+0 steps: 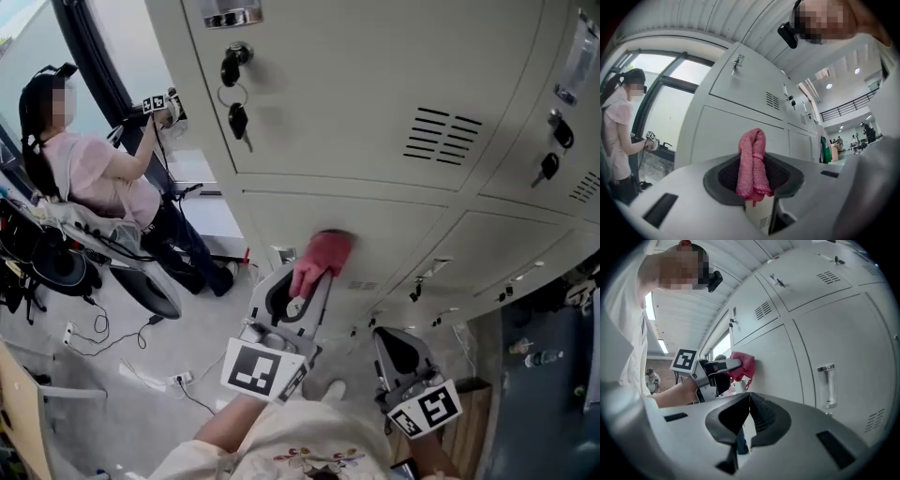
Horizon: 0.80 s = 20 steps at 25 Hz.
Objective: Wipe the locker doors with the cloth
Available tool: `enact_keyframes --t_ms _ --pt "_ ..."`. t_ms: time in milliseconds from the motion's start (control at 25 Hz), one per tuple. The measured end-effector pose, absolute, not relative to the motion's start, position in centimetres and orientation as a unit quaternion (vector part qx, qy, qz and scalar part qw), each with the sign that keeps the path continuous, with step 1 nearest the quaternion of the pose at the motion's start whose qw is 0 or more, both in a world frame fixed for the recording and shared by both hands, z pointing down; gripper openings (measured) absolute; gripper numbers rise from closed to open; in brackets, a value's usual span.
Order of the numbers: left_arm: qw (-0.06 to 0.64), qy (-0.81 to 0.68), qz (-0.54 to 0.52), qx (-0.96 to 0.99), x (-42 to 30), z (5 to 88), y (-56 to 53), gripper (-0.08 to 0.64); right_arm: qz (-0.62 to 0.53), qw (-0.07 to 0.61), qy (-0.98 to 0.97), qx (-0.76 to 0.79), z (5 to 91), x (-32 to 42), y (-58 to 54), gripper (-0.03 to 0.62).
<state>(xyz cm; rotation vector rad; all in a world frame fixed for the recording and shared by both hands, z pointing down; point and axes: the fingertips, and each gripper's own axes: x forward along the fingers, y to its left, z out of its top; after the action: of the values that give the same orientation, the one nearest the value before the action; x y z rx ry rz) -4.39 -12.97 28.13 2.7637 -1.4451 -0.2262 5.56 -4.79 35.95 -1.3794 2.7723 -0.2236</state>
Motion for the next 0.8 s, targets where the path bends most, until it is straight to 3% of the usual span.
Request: enact_keyframes --t_ms 440,800 --pt "0.013 -0.587 -0.045 0.808 -14.3 29.9 -13.6 0.114 -0.073 0.022 0.926 -0.369 35.7 -0.5 -5.3 0.006" --pt "0.017 -0.581 -0.036 0.813 -13.1 30.6 -14.6 0.114 -0.077 0.032 0.925 -0.371 35.4 -0.6 -4.6 0.006"
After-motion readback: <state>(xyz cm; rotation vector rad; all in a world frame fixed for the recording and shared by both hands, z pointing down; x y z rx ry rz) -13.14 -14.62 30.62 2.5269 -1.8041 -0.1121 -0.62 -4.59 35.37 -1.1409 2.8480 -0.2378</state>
